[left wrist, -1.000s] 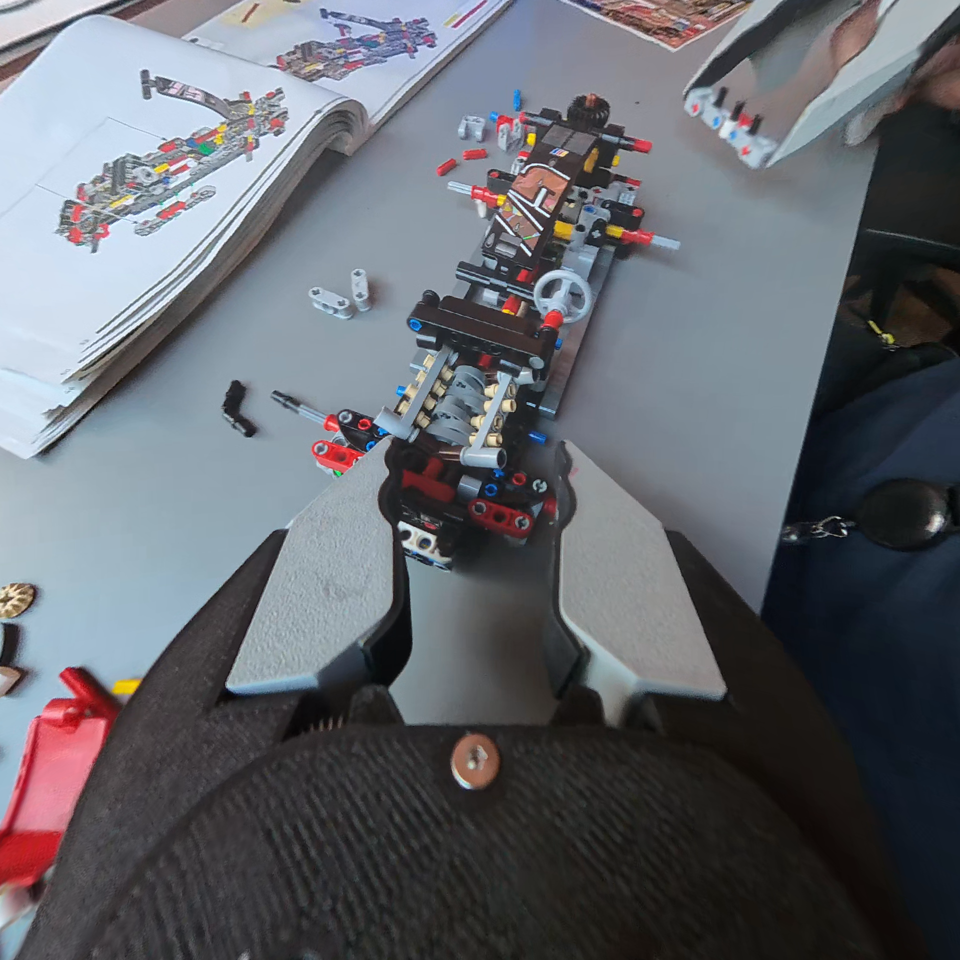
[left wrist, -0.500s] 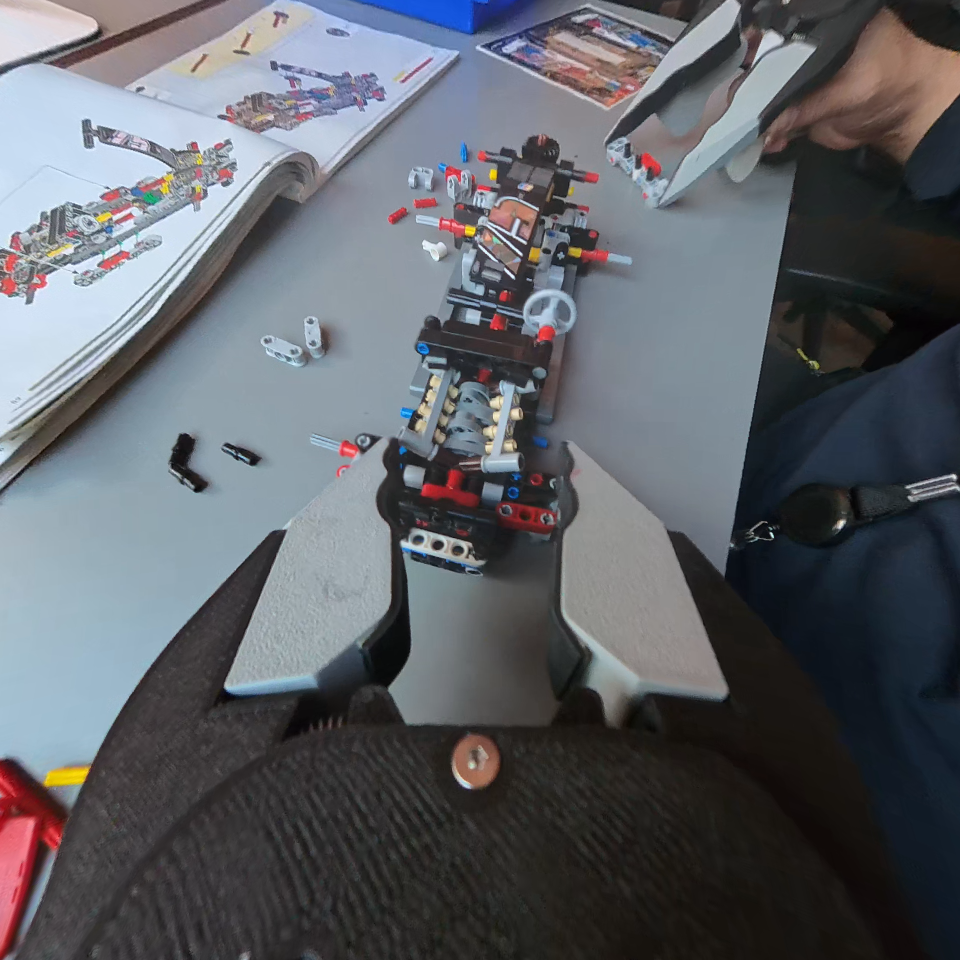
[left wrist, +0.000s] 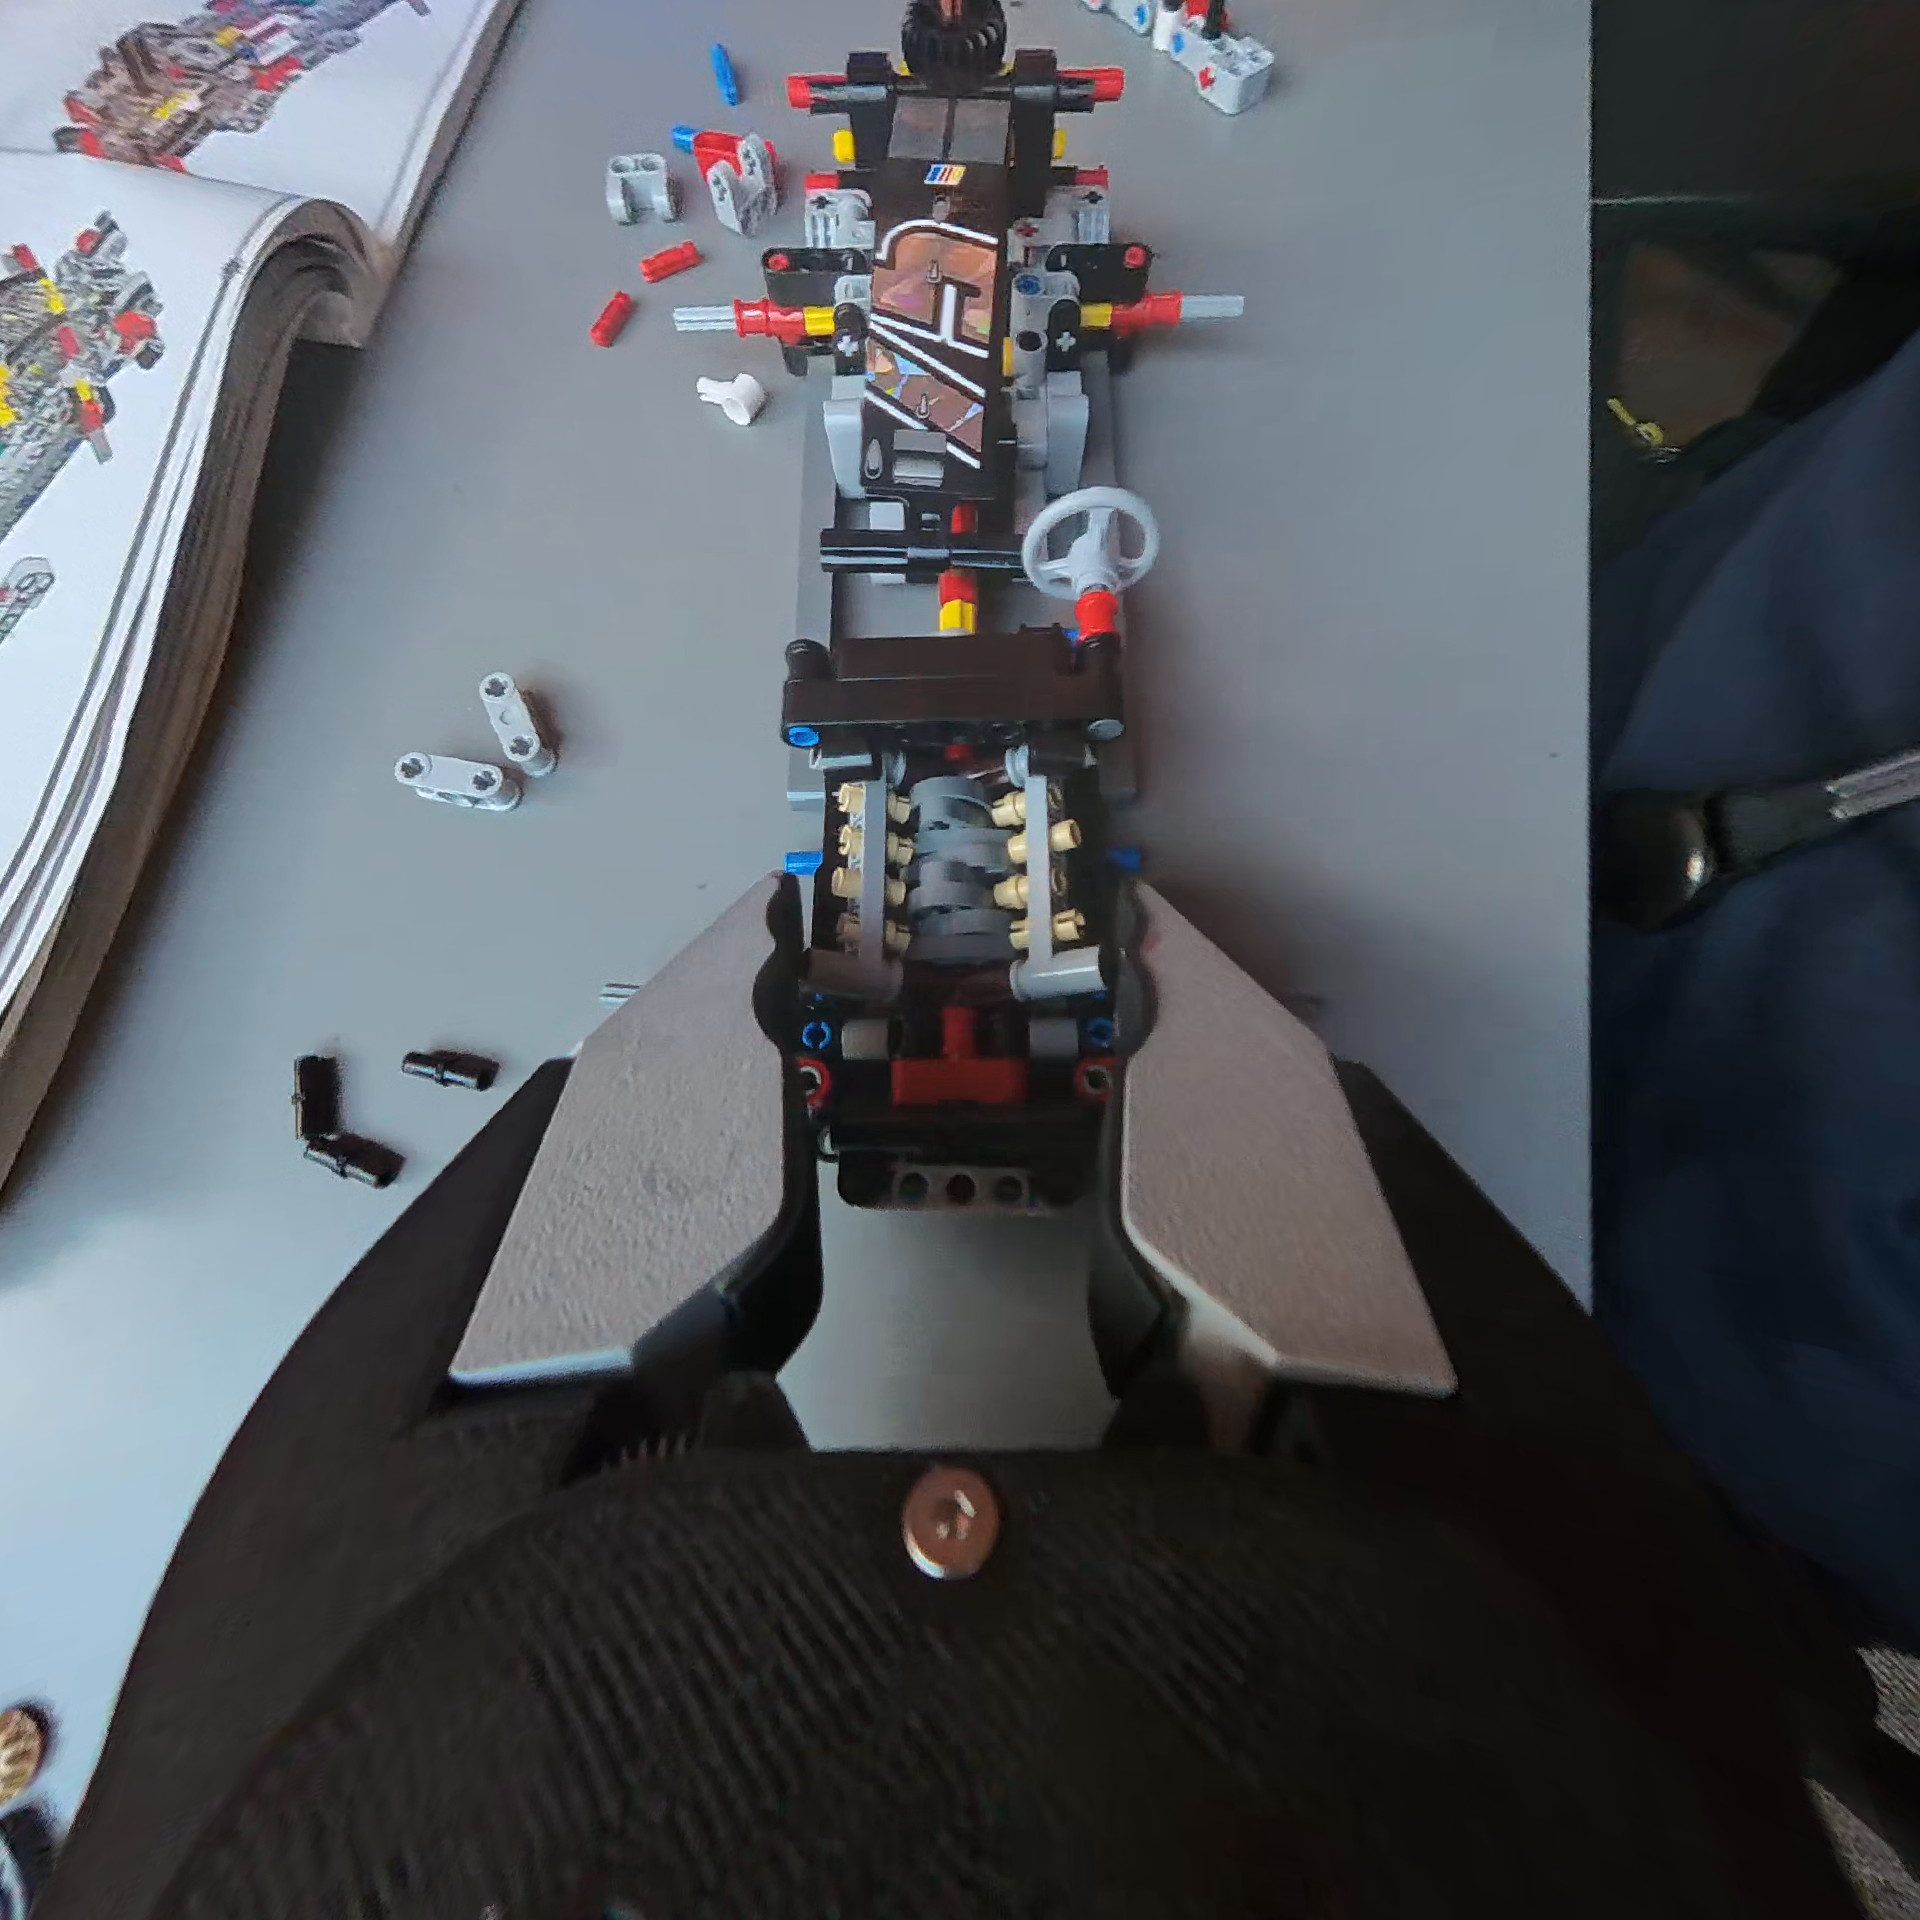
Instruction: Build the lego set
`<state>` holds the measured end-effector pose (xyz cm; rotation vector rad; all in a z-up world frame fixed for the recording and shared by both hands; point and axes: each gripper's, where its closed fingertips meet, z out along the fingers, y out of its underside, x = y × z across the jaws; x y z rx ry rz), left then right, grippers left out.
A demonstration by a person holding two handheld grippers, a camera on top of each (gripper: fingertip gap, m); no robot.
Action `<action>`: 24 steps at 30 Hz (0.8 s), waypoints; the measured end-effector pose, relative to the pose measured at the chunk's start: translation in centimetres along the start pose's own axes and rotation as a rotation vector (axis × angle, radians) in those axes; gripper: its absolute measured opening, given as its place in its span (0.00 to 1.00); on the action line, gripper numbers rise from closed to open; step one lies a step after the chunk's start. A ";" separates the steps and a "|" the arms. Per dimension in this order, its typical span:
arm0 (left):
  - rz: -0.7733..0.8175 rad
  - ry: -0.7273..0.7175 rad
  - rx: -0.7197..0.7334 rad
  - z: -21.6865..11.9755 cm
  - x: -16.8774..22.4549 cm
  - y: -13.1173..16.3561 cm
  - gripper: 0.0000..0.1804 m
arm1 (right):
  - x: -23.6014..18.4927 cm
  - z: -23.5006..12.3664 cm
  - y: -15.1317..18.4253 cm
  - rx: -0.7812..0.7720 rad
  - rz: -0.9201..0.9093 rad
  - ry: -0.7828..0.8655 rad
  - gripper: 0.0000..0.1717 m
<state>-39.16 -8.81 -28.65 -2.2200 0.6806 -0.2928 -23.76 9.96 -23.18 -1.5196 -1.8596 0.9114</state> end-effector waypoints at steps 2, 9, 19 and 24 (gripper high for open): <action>0.015 0.023 0.004 0.0 0.1 0.0 0.32 | -0.1 1.8 -3.6 -0.032 -0.029 -0.061 0.30; 0.027 0.040 0.011 0.2 0.4 -0.2 0.32 | -2.1 12.2 -6.4 -0.452 -0.326 -0.245 0.20; 0.002 0.076 0.060 -0.2 1.7 -0.2 0.32 | -1.9 15.3 -2.4 -0.771 -0.484 -0.288 0.12; 0.003 0.075 0.064 -0.2 1.8 -0.2 0.32 | -1.6 16.1 -3.0 -0.738 -0.462 -0.293 0.07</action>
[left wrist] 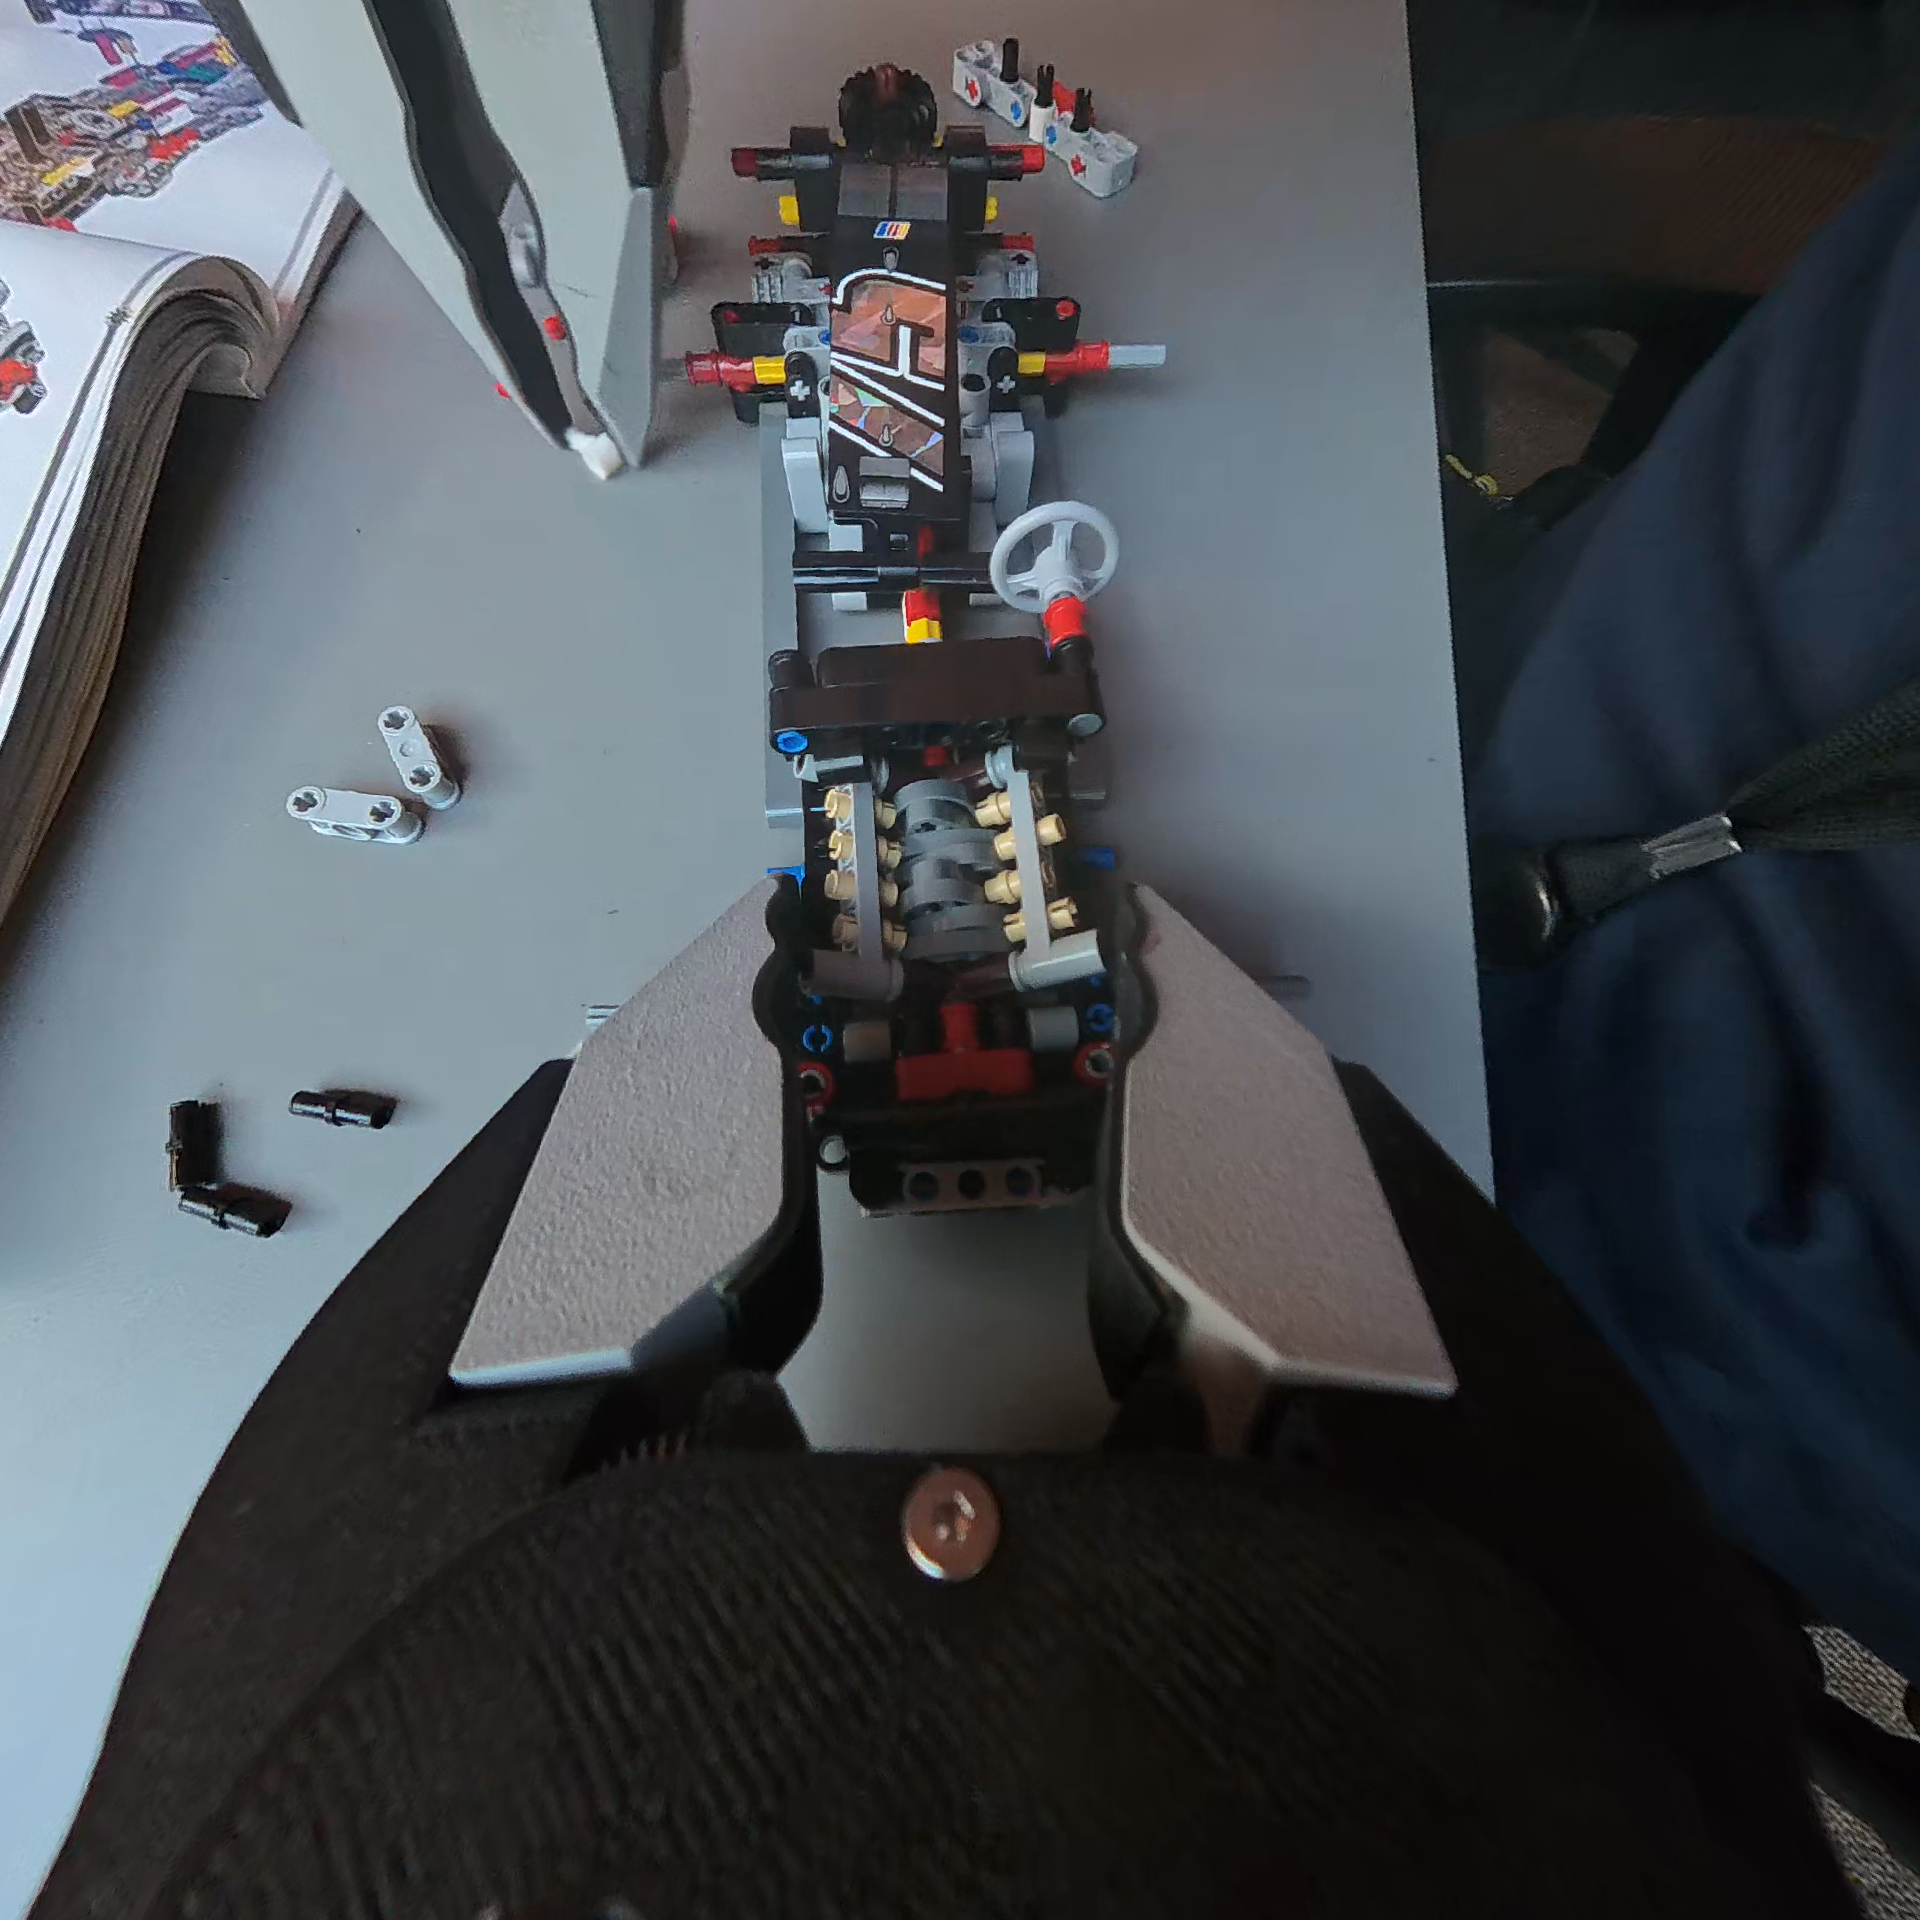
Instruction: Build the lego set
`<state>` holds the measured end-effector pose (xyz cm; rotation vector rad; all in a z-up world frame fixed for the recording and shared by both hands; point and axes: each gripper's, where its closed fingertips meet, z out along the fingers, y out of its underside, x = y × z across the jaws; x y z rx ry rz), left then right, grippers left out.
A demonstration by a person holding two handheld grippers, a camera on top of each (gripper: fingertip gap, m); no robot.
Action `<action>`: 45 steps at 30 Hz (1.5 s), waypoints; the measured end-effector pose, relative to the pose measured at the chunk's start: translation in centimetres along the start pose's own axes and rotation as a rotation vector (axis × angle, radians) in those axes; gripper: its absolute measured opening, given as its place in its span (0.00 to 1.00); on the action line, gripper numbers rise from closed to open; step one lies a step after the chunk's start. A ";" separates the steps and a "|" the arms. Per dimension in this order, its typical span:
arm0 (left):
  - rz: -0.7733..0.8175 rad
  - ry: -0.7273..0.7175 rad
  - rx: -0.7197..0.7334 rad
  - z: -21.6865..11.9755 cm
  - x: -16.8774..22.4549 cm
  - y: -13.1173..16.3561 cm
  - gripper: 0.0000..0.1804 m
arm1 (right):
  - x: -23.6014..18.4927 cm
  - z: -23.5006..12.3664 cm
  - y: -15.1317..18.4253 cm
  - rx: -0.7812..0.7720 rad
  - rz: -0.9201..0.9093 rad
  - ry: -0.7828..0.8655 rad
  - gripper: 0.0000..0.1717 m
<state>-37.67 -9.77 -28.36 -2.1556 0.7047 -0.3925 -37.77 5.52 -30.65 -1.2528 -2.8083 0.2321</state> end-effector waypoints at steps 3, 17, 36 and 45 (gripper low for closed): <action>-0.001 0.001 0.001 0.0 0.0 0.0 0.31 | 1.9 0.0 0.2 -0.004 0.011 0.051 0.08; 0.031 0.045 0.003 0.7 0.2 -0.4 0.32 | 4.0 -4.8 4.6 0.192 0.208 0.150 0.14; 0.070 0.070 -0.019 2.3 0.5 -1.6 0.32 | -4.5 -5.6 17.3 0.455 0.571 0.164 0.32; -0.039 -0.095 0.089 -2.0 -0.5 -4.1 0.35 | -8.3 -3.5 18.1 0.500 0.592 0.261 0.48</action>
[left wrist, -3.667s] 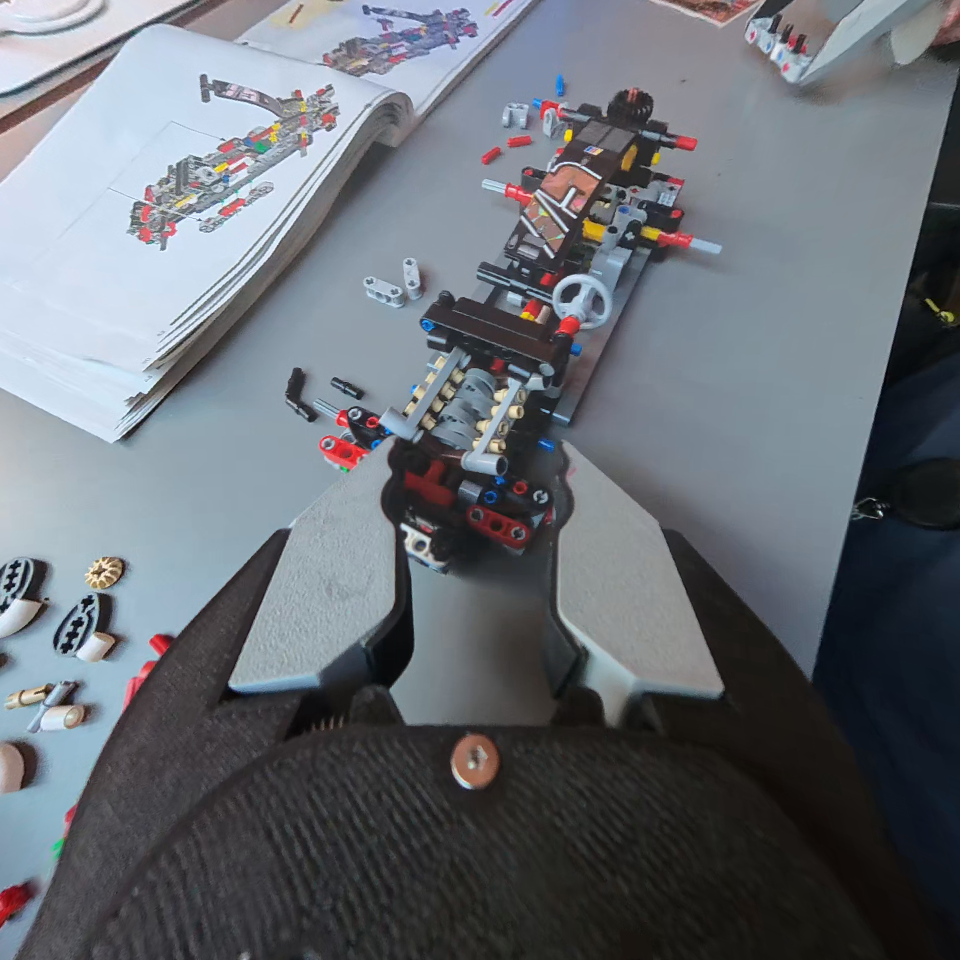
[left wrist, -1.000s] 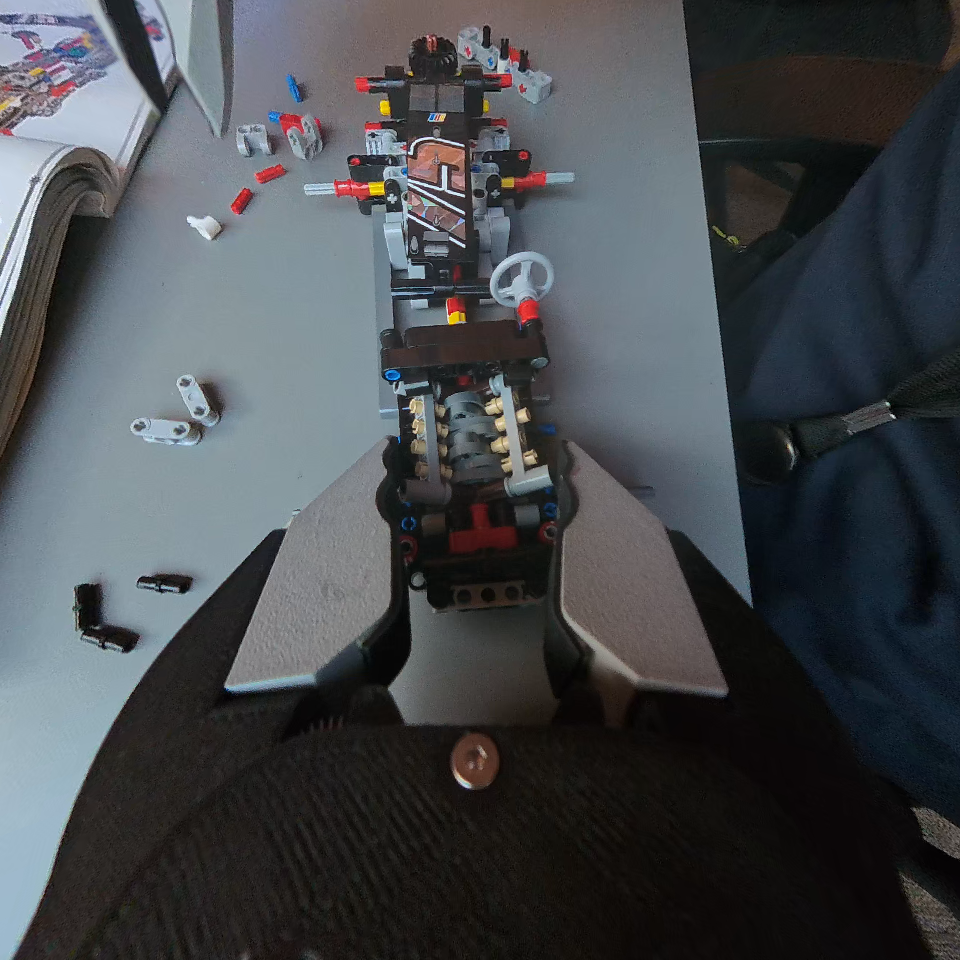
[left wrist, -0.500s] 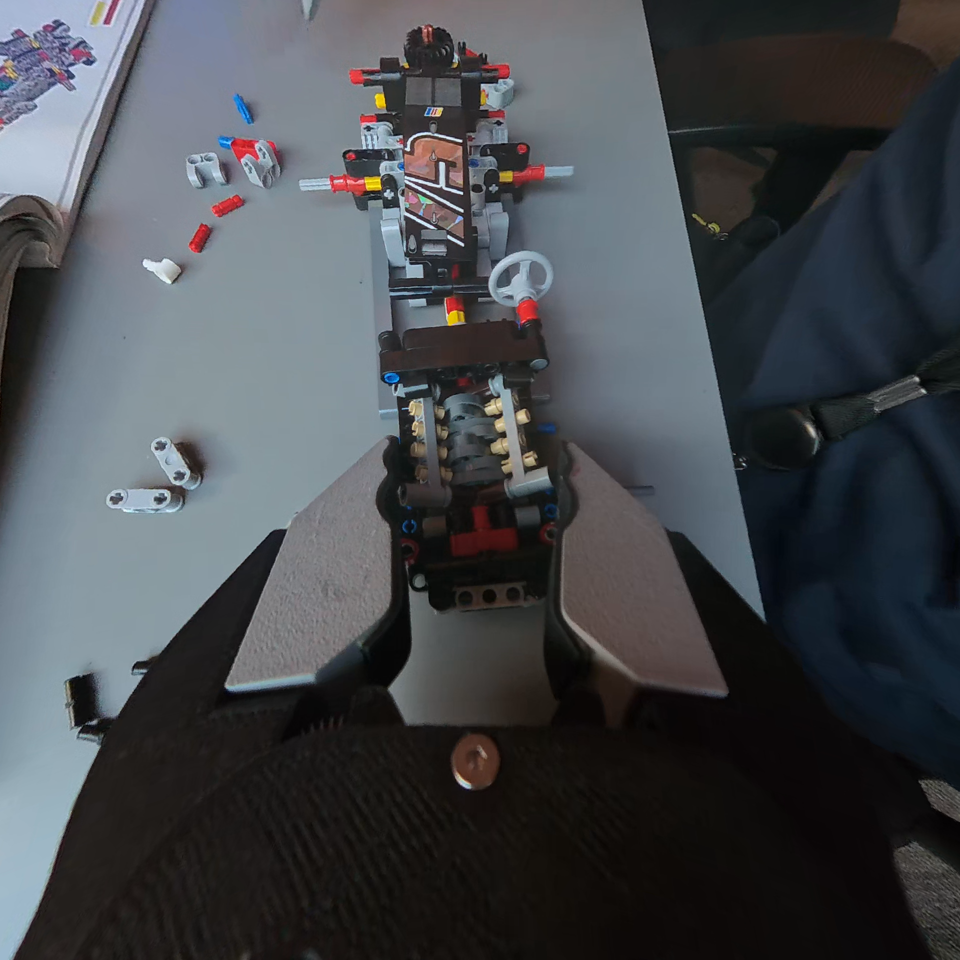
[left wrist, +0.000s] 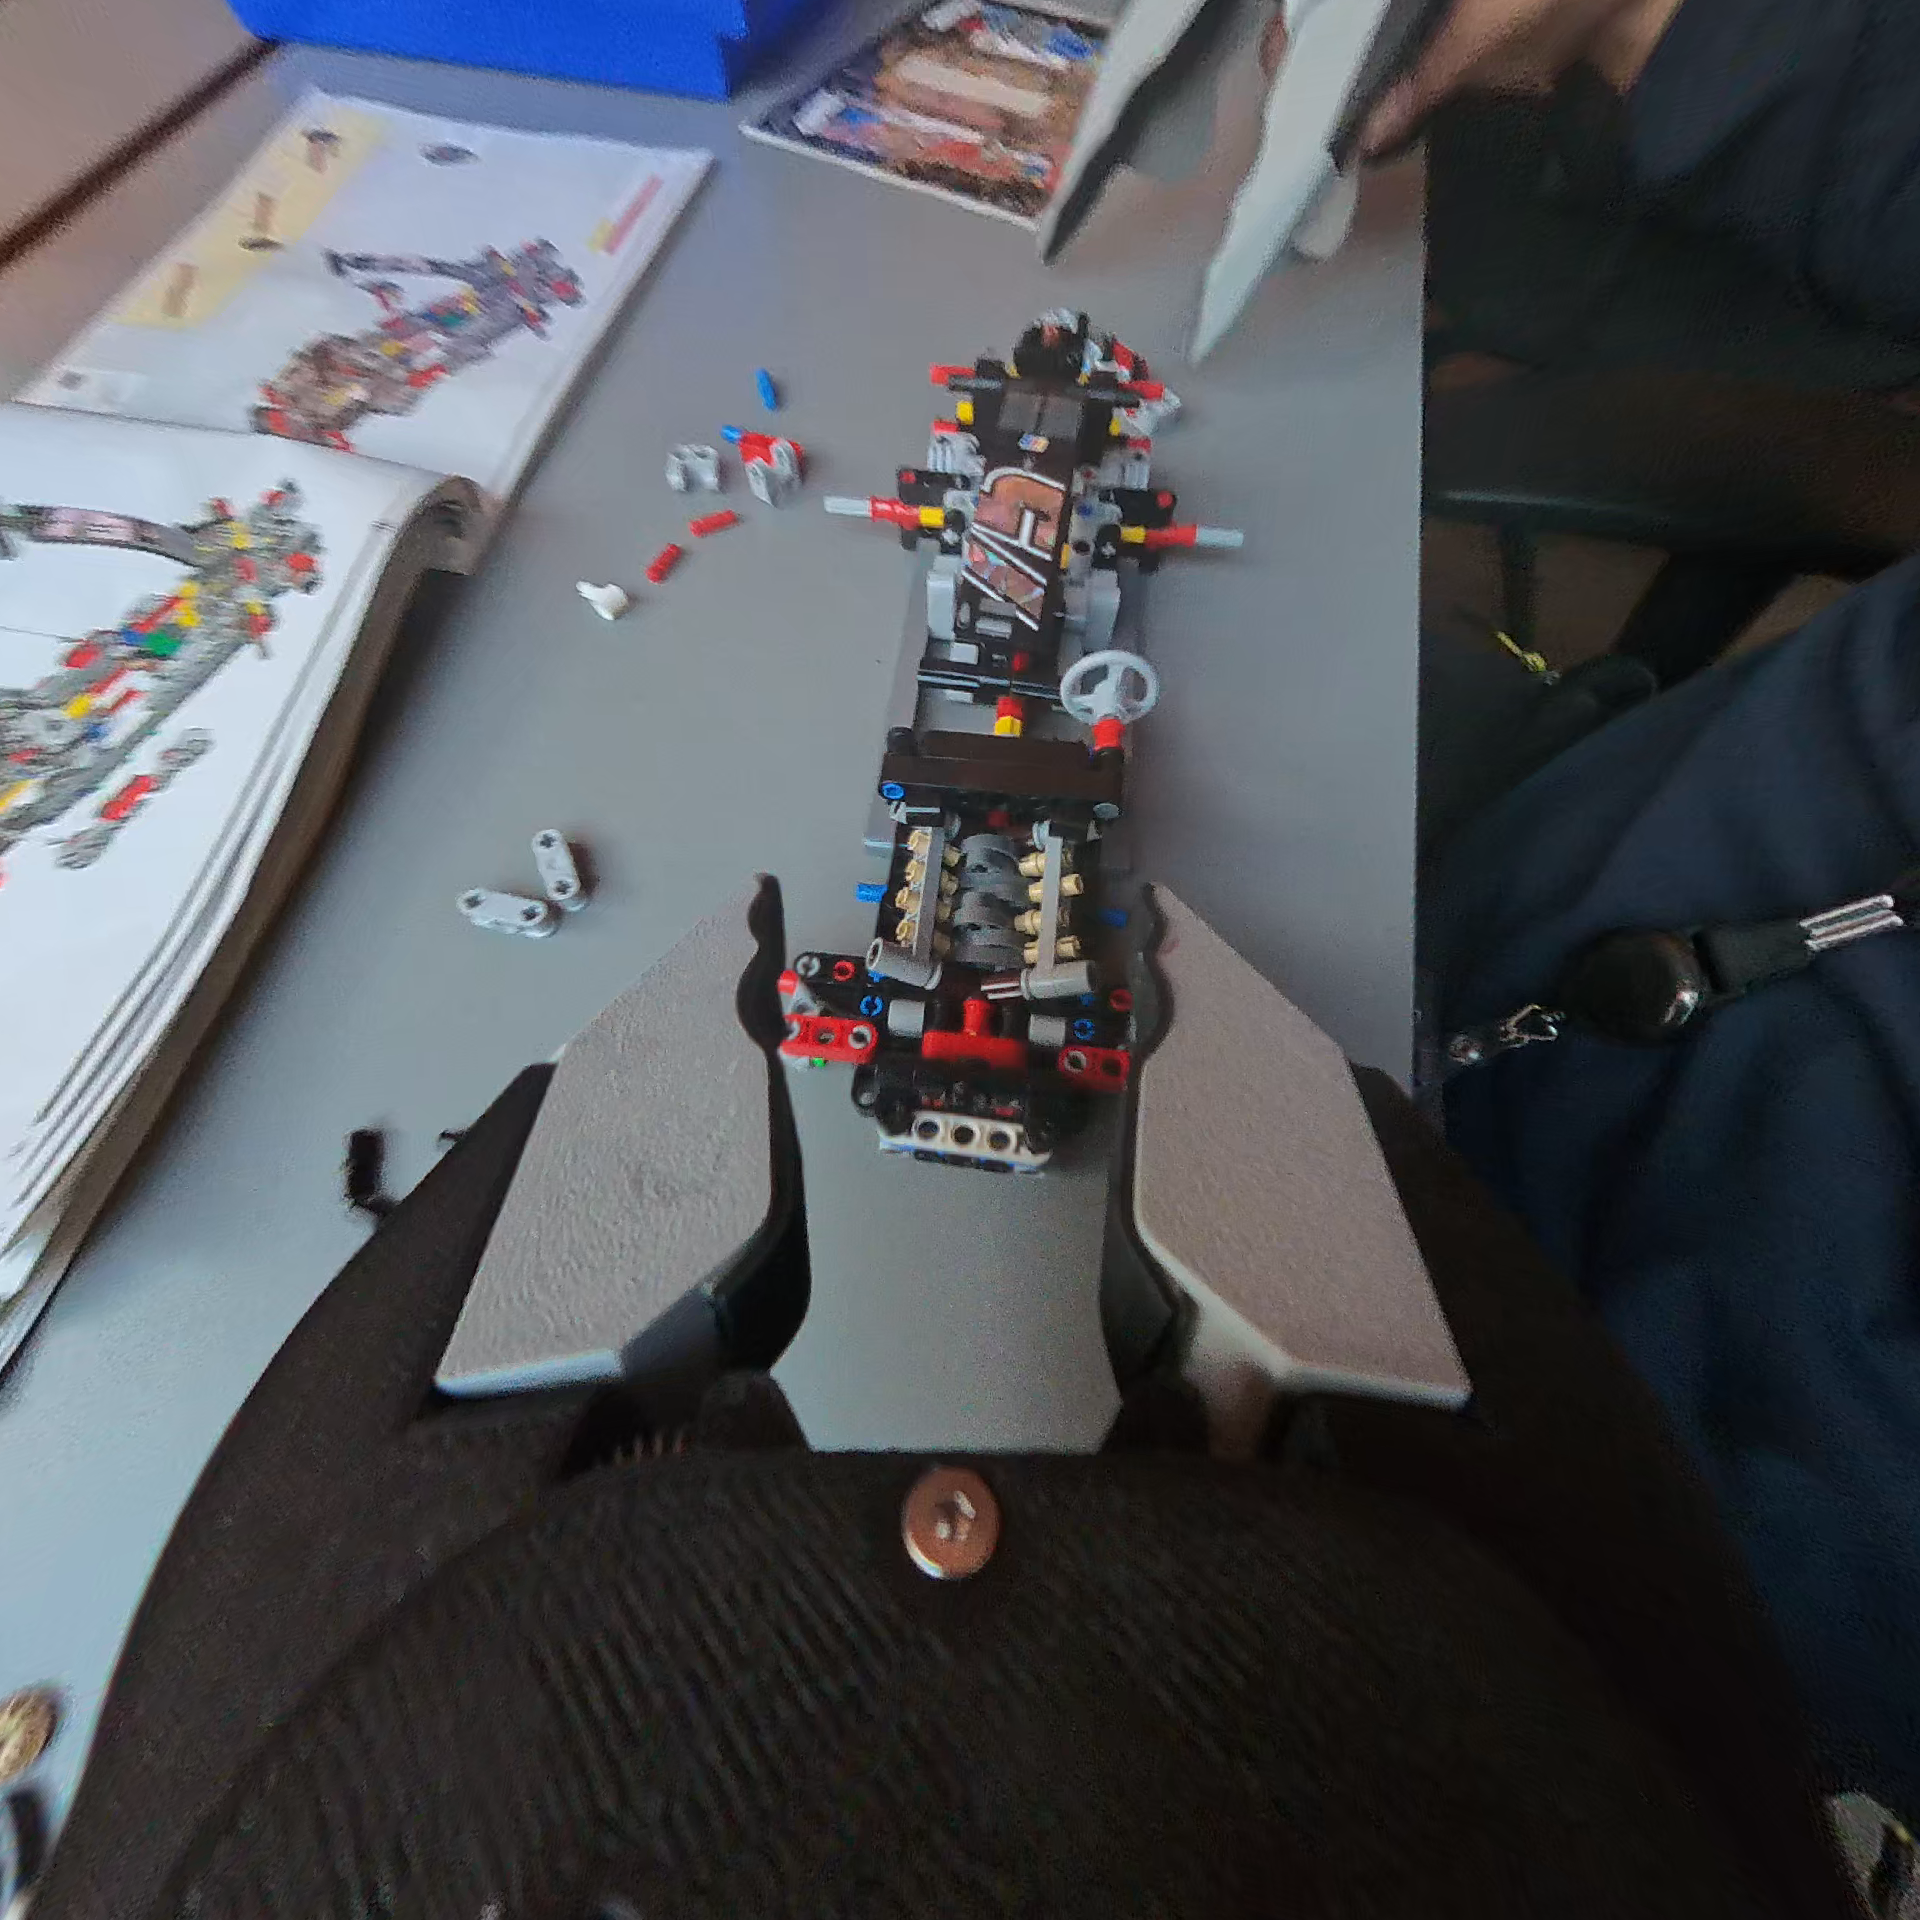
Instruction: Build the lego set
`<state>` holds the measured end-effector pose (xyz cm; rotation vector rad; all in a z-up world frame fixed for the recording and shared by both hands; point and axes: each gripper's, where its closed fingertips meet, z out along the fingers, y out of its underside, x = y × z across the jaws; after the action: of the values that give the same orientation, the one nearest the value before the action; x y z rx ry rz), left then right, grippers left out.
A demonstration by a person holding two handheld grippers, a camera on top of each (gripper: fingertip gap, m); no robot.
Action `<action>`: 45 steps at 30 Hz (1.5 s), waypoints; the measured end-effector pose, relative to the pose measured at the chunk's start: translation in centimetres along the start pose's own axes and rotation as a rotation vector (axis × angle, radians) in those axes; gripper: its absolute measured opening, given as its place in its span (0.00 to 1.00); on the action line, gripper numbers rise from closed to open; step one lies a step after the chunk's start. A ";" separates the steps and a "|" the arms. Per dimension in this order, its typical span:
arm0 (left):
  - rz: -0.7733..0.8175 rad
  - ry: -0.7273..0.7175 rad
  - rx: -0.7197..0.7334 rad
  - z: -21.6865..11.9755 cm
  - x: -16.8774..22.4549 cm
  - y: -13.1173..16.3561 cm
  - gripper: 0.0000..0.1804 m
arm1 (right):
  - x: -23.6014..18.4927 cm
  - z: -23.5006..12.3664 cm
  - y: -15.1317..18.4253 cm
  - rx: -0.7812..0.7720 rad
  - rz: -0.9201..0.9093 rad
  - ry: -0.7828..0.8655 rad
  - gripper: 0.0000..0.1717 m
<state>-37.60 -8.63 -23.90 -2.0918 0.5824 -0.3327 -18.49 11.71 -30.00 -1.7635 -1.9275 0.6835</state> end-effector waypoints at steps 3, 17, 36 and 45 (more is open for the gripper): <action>-0.039 -0.074 0.052 -1.9 0.2 -0.5 0.35 | -0.2 0.3 0.0 0.051 -0.039 0.055 0.47; -0.156 -0.104 0.113 -2.8 6.3 1.1 0.33 | -1.6 1.8 -0.9 0.127 -0.029 0.004 0.46; -0.078 -0.400 0.072 -2.3 1.9 3.5 0.32 | -2.2 0.4 -2.3 0.248 0.043 0.131 0.42; -0.123 -0.311 0.067 -1.7 1.9 3.8 0.32 | -4.2 -1.3 -2.4 0.355 0.146 0.133 0.42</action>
<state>-37.81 -12.57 -26.11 -2.0652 0.2552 -0.0904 -19.20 7.44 -27.45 -1.6855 -1.4933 0.8745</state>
